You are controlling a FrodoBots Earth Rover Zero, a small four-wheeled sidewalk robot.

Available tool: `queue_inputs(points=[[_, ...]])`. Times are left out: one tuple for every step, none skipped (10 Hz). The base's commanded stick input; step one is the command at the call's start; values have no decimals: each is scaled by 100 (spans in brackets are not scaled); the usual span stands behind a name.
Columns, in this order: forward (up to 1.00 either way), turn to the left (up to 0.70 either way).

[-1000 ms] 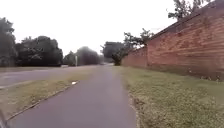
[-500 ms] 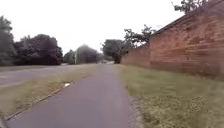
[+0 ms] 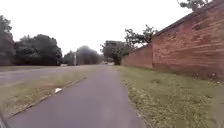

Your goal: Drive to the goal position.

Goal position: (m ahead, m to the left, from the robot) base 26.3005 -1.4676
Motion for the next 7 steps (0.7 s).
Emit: queue_inputs(points=[[100,0],[100,0],[100,0],[100,0],[100,2],[100,22],[100,40]])
